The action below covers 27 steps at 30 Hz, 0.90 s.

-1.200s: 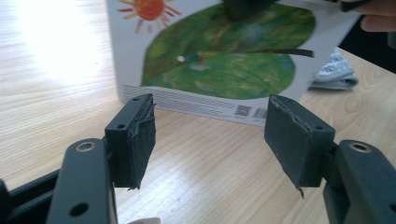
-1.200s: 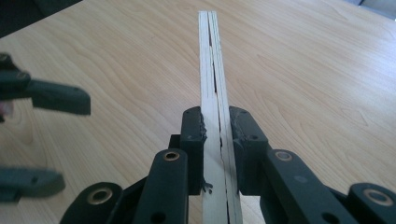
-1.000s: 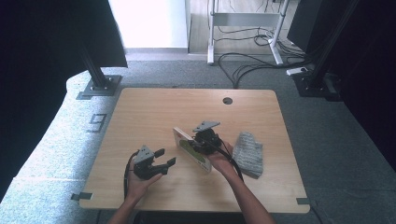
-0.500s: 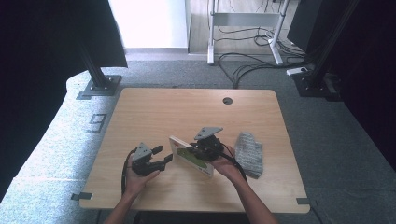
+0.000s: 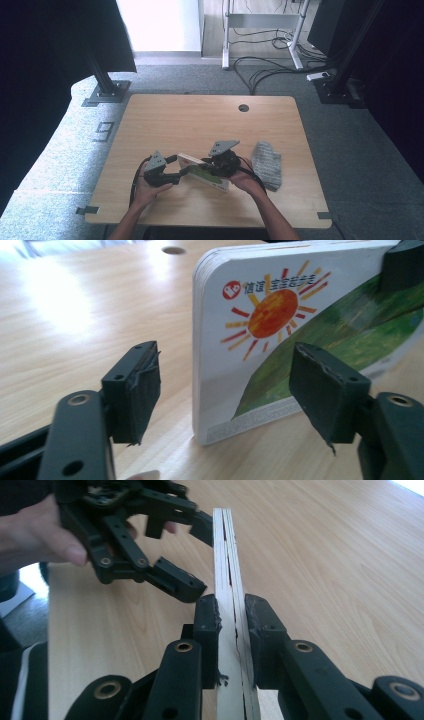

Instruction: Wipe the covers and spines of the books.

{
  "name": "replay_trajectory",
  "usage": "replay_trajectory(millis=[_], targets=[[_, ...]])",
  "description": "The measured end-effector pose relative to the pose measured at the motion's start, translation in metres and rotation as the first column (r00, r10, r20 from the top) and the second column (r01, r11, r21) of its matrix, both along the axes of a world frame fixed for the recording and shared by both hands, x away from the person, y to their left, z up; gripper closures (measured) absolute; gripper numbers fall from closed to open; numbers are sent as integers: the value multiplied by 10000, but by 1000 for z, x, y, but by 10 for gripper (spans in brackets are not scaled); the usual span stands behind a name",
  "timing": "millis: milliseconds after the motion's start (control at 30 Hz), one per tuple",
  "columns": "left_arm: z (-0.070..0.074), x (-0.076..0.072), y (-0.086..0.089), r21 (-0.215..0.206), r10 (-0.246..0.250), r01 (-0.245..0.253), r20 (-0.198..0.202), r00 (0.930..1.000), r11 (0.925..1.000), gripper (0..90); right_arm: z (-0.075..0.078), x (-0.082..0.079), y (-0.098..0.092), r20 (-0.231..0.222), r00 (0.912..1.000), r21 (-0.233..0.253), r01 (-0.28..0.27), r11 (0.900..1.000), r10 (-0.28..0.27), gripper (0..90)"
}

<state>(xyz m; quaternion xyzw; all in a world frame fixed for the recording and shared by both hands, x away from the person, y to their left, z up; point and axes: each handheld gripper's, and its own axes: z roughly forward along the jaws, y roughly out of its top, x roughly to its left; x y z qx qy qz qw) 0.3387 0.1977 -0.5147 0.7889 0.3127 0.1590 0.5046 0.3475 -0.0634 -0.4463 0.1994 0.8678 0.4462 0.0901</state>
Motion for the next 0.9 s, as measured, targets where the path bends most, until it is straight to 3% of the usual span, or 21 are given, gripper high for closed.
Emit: replay_trajectory(millis=[167,467,500,667,900], targets=[[-1,1,-6,190,-612,615,-183,9980,9979,272,-4,0,-6,-140,9993,149,-333,9993,335,763],[-1,0,-16,21,-1352,1352,62,9908,9908,288,-6,7,-11,-305,9942,343,-1017,9942,1027,760],[-1,0,-16,161,-1326,1324,126,9911,9911,295,-6,8,-11,-316,9939,380,-1041,9938,1053,759],[-2,-2,-14,146,-1281,1278,261,9914,9917,341,-7,10,-12,-429,9942,494,-966,9941,987,740],[-4,-9,-9,69,-1237,1235,583,9906,9923,439,-12,8,-22,-40,9995,434,-314,9986,316,572]])
